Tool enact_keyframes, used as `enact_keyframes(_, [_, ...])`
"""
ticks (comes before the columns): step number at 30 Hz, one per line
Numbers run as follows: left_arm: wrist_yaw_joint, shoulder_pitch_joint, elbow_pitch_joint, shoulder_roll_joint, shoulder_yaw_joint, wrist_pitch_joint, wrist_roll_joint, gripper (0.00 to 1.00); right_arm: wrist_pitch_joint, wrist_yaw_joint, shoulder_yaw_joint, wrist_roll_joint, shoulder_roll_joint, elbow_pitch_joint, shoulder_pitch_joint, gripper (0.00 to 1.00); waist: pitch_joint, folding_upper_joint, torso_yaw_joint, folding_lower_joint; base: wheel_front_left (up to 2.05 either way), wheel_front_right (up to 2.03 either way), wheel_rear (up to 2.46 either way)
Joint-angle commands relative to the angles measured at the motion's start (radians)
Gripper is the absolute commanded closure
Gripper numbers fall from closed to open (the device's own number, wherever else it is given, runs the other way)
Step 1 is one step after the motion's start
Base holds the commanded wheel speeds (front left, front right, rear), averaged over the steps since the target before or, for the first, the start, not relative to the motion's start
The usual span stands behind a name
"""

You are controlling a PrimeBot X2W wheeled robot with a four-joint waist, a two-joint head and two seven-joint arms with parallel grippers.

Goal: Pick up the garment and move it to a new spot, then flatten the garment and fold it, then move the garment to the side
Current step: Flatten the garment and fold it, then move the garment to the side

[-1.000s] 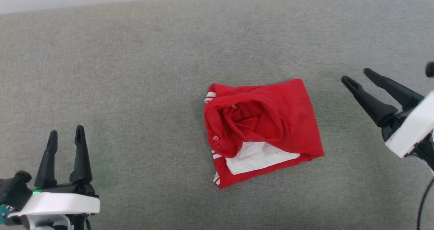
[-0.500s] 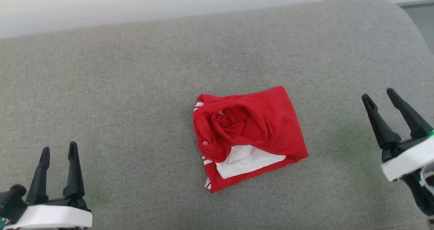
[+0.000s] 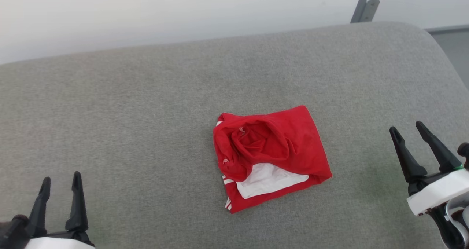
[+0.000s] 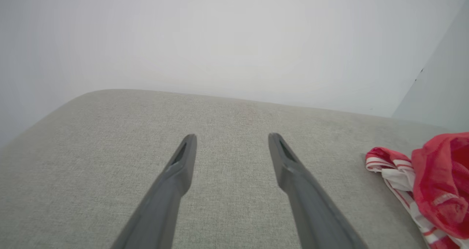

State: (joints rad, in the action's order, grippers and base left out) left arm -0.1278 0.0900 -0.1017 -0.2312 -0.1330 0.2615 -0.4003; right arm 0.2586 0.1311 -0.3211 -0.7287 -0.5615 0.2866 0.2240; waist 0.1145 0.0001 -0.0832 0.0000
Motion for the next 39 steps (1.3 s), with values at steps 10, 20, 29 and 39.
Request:
enact_keyframes(10, [-0.003, 0.049, 0.034, 0.011, -0.018, 0.004, 0.025, 0.0, 0.006, -0.001, 0.045, 0.025, 0.017, -0.016, -0.052, 0.0, -0.045, -0.0001, 0.049, 0.0, 0.0, 0.0, 0.0])
enact_keyframes(20, [-0.003, 0.055, 0.044, 0.032, -0.01, 0.004, 0.03, 0.0, 0.006, -0.001, 0.077, 0.037, 0.044, -0.01, -0.091, 0.0, -0.068, -0.0001, 0.092, 0.0, 0.0, 0.0, 0.0])
enact_keyframes(29, [-0.003, 0.036, 0.043, 0.042, -0.002, 0.004, 0.042, 0.0, 0.006, -0.001, 0.08, 0.042, 0.076, -0.007, -0.107, 0.0, -0.069, -0.0001, 0.102, 0.0, 0.0, 0.0, 0.0])
enact_keyframes(39, [-0.003, 0.004, 0.04, 0.035, 0.017, 0.004, 0.049, 0.0, 0.006, -0.001, 0.042, 0.026, 0.072, -0.011, -0.069, 0.0, -0.049, -0.0001, 0.096, 0.0, 0.0, 0.0, 0.0])
